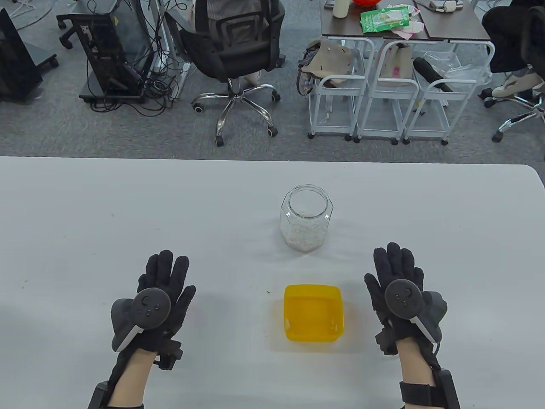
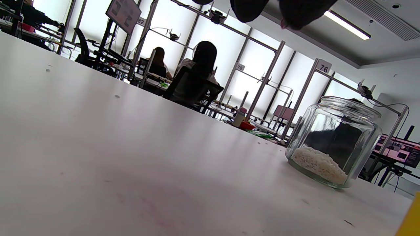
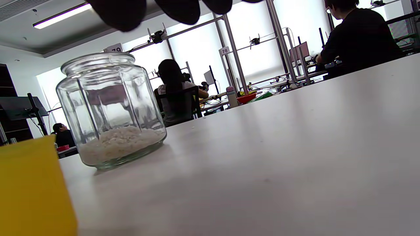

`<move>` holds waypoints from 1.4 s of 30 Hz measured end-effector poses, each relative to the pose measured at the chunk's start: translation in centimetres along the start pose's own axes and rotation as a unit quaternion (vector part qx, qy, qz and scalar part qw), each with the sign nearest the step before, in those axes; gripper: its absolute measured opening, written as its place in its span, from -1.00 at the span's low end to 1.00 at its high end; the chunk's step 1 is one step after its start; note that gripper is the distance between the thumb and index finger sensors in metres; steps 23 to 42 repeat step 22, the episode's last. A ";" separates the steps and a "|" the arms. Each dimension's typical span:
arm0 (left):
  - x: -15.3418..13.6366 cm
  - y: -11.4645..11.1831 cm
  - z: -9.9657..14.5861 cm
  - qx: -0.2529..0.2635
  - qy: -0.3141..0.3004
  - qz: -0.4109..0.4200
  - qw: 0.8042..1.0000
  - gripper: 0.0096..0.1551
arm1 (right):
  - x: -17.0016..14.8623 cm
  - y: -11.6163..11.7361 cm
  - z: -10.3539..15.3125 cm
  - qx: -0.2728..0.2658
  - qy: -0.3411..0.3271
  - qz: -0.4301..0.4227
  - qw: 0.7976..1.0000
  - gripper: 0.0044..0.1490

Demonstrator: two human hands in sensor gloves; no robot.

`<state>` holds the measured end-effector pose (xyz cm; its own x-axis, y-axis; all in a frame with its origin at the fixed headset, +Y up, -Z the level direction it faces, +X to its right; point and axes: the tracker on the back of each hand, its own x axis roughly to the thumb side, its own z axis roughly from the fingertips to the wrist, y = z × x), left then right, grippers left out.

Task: Pour rice from plastic food container into glass jar

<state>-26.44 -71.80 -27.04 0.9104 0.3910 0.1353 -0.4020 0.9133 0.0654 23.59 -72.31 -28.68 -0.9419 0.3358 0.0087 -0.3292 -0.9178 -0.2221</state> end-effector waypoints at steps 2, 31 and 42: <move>0.0 0.0 0.0 0.000 0.000 0.000 1.000 -0.22 | 0.1 0.1 0.0 0.001 -0.001 0.001 1.000 -0.15; -0.1 0.0 0.0 0.002 0.002 0.000 1.000 -0.22 | 0.3 0.5 0.1 0.021 -0.004 -0.009 1.000 -0.17; -0.1 0.0 0.0 0.002 0.002 0.000 1.000 -0.22 | 0.3 0.5 0.1 0.021 -0.004 -0.009 1.000 -0.17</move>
